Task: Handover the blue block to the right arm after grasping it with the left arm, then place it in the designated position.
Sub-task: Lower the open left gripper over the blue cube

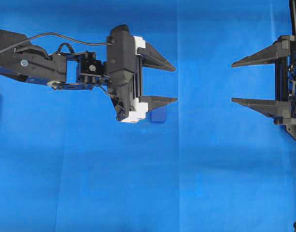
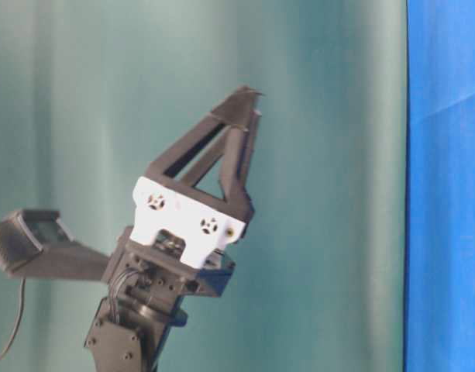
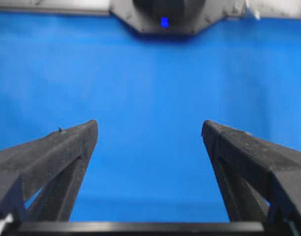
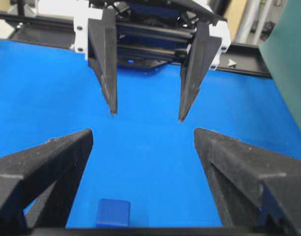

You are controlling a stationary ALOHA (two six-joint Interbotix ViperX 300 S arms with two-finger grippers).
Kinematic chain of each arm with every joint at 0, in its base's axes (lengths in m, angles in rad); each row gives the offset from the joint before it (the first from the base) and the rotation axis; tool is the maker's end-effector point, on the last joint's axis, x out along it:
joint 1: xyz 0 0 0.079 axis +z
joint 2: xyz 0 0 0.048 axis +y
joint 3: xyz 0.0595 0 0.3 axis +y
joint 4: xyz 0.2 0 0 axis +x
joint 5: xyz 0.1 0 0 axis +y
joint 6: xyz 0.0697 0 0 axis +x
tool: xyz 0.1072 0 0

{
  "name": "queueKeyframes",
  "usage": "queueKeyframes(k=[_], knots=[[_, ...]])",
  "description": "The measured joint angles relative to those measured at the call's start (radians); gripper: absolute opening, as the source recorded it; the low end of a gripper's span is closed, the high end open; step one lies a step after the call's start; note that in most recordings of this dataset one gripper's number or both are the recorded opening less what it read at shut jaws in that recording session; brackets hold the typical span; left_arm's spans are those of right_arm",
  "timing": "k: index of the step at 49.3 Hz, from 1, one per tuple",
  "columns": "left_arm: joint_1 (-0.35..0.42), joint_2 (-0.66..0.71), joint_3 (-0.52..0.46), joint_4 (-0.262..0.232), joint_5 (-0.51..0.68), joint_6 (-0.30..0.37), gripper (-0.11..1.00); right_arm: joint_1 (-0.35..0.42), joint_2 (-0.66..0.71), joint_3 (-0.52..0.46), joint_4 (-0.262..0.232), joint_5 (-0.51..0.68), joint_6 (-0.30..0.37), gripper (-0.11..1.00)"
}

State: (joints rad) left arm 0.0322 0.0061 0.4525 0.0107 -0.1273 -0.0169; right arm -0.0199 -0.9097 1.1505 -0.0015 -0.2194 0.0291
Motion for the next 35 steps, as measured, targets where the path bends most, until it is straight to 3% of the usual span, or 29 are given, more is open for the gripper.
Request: queueKeyframes(k=[23, 35], knots=[[-0.018, 0.130, -0.284, 0.000, 0.647, 0.008, 0.92, 0.000, 0.000, 0.000, 0.000, 0.006, 0.000, 0.97], [-0.020, 0.169, -0.367, 0.006, 0.813, 0.015, 0.92, 0.002, 0.000, 0.000, 0.000, 0.011, 0.000, 0.97]])
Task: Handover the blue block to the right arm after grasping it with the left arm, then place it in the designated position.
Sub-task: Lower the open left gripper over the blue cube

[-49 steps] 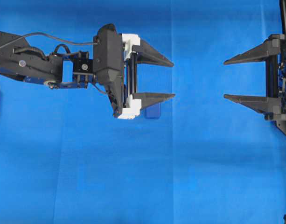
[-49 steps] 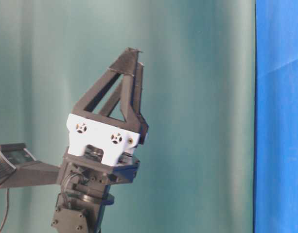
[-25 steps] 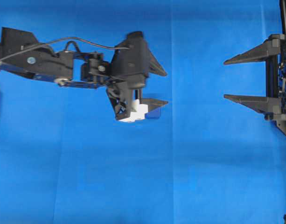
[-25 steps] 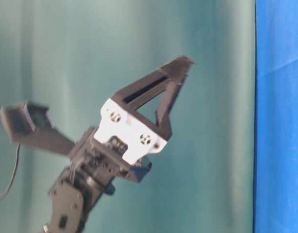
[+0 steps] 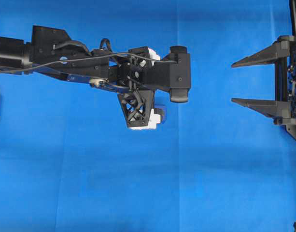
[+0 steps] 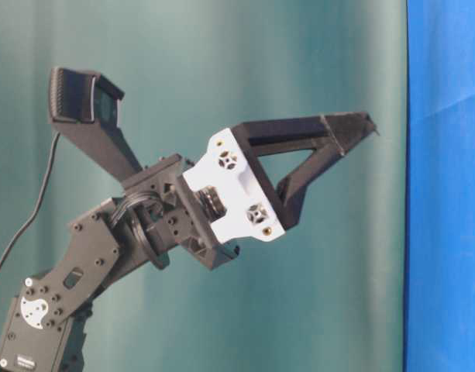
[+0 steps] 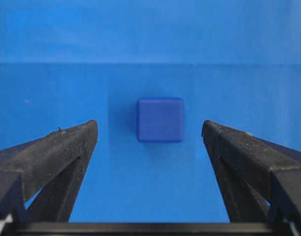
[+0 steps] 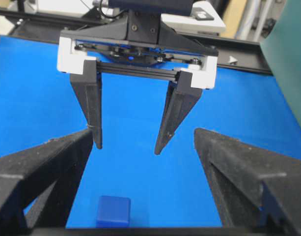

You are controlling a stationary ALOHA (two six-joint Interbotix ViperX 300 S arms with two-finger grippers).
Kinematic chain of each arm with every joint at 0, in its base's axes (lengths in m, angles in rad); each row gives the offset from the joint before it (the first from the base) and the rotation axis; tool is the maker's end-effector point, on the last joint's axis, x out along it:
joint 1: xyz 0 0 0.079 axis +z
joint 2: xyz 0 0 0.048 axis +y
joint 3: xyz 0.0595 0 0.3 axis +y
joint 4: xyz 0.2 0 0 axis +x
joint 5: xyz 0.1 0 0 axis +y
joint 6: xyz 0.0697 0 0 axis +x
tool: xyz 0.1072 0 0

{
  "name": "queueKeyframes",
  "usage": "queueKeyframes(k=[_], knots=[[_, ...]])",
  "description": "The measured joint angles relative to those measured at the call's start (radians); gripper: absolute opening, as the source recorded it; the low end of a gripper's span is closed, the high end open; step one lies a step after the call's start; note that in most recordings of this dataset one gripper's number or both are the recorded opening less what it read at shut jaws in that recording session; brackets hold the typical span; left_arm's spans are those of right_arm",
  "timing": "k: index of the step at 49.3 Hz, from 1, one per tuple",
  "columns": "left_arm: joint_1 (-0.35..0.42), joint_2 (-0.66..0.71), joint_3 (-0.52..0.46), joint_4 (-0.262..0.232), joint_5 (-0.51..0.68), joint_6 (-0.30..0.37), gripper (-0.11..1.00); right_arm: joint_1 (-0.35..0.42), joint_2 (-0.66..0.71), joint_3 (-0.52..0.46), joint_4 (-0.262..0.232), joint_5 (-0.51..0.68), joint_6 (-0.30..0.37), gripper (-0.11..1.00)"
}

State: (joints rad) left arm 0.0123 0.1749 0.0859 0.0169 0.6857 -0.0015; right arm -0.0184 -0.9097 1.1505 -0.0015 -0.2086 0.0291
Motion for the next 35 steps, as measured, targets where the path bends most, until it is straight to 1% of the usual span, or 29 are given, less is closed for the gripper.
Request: queueKeyframes(k=[35], knots=[[0.000, 0.002, -0.005, 0.006, 0.011, 0.005, 0.92, -0.002, 0.000, -0.002, 0.000, 0.000, 0.000, 0.97]])
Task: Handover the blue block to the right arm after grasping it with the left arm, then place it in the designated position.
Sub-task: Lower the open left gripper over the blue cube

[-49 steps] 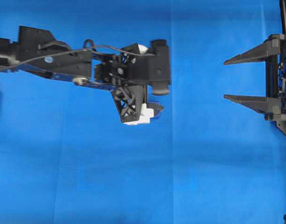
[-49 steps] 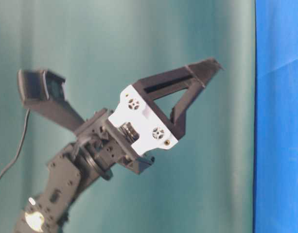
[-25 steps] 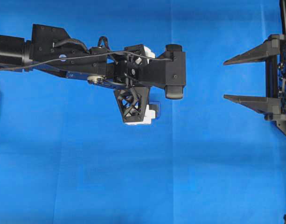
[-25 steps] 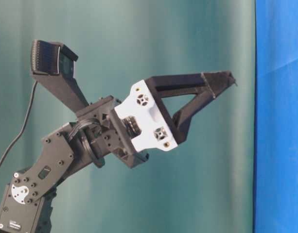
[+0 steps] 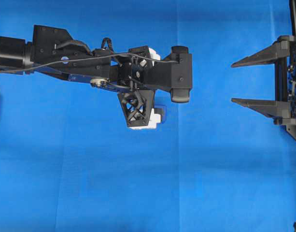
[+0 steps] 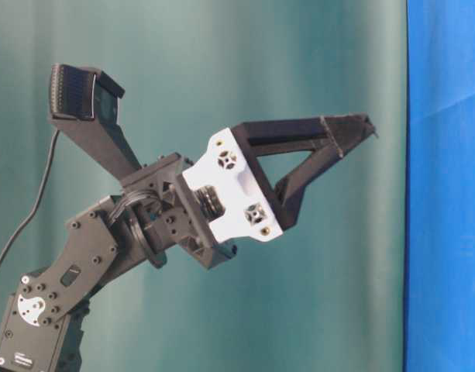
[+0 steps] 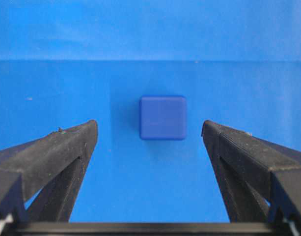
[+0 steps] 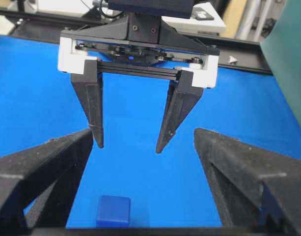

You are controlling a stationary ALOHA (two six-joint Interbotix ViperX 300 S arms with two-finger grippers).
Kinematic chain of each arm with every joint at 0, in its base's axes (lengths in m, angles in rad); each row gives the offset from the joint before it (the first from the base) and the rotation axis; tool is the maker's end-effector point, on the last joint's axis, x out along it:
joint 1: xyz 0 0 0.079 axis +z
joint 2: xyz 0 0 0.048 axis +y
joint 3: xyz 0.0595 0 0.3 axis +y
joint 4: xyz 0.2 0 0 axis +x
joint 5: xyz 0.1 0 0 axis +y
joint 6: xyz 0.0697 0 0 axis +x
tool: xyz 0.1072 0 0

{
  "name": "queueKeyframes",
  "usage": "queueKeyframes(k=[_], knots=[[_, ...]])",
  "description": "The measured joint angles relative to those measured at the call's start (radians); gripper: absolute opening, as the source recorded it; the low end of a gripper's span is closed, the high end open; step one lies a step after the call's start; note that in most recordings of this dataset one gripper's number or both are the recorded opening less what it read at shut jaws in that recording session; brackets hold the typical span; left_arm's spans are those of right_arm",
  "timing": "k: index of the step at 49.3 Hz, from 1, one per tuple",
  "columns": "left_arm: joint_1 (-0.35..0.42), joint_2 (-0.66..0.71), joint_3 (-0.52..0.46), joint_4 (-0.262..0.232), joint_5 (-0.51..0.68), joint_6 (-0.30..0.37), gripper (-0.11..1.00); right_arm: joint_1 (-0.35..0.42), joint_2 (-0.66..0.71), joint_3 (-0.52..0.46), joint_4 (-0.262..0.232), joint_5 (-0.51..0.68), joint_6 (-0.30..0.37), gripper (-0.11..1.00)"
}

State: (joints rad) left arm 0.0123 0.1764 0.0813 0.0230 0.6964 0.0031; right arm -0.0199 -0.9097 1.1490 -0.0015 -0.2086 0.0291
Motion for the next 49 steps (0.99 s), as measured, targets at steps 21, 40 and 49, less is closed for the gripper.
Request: queueKeyframes(k=[21, 40, 49], knots=[[0.000, 0.000, 0.000, 0.002, -0.002, -0.005, 0.92, 0.000, 0.000, 0.000, -0.002, 0.005, 0.000, 0.97], [0.000, 0.000, 0.006, 0.002, -0.031, -0.002, 0.92, 0.000, 0.000, 0.000, 0.000, 0.003, 0.000, 0.97], [0.000, 0.012, 0.055, 0.002, -0.118, -0.005, 0.92, 0.000, 0.006, 0.000, -0.002, 0.005, 0.000, 0.97]])
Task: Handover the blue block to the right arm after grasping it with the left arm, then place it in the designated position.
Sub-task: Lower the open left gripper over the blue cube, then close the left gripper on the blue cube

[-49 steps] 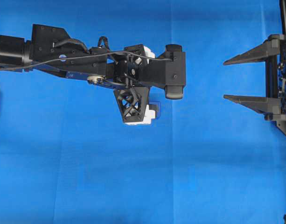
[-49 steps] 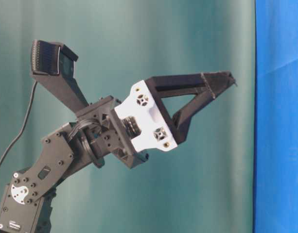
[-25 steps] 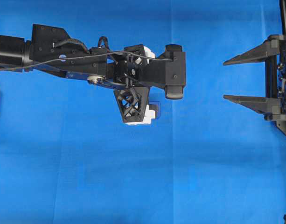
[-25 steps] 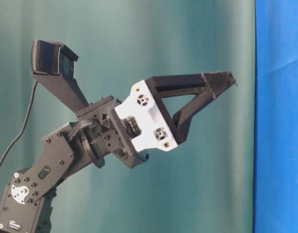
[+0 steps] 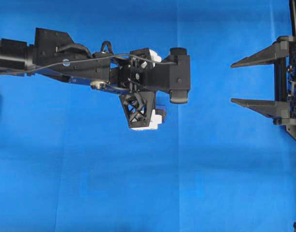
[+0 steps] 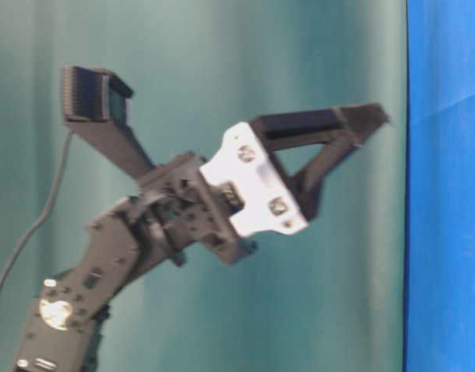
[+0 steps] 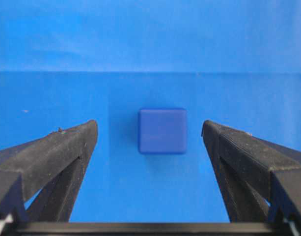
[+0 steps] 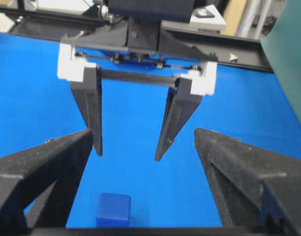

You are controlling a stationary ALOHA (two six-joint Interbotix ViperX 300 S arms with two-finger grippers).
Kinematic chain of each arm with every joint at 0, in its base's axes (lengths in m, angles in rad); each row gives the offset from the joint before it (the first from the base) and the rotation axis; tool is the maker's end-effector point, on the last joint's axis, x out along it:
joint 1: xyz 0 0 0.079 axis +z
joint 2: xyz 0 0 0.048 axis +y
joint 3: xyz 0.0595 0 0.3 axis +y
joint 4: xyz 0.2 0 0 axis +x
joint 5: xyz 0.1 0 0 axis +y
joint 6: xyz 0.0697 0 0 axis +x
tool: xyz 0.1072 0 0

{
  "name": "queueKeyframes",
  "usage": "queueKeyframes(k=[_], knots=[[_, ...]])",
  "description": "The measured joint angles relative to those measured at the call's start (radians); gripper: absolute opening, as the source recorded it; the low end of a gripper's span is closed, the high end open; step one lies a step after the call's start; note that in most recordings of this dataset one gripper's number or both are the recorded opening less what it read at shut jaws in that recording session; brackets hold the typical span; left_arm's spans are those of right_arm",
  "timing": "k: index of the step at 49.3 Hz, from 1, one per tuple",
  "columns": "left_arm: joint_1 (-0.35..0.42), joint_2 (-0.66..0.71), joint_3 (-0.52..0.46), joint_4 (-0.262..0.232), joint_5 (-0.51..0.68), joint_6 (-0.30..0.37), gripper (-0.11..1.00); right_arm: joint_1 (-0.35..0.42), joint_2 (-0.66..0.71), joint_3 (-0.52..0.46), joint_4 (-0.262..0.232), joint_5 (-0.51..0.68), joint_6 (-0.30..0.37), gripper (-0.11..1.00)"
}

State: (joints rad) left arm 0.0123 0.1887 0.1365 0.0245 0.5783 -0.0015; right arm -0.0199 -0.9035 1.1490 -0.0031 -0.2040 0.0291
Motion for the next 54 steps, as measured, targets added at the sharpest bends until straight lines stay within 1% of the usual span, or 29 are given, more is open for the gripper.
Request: queueKeyframes(k=[12, 21, 31, 40, 54], knots=[[0.000, 0.037, 0.057, -0.002, -0.103, -0.006, 0.92, 0.000, 0.009, 0.000, 0.000, 0.000, 0.000, 0.97], [0.000, 0.077, 0.080, -0.002, -0.166, -0.011, 0.92, 0.000, 0.014, 0.000, 0.000, 0.000, 0.000, 0.97], [-0.008, 0.130, 0.087, -0.002, -0.202, -0.015, 0.92, 0.000, 0.015, 0.000, 0.000, 0.000, 0.000, 0.97], [-0.011, 0.173, 0.087, 0.000, -0.210, -0.012, 0.92, 0.000, 0.015, 0.000, 0.000, 0.000, 0.000, 0.97], [-0.009, 0.196, 0.112, 0.000, -0.258, -0.014, 0.92, 0.000, 0.021, 0.000, 0.000, 0.000, 0.000, 0.97]])
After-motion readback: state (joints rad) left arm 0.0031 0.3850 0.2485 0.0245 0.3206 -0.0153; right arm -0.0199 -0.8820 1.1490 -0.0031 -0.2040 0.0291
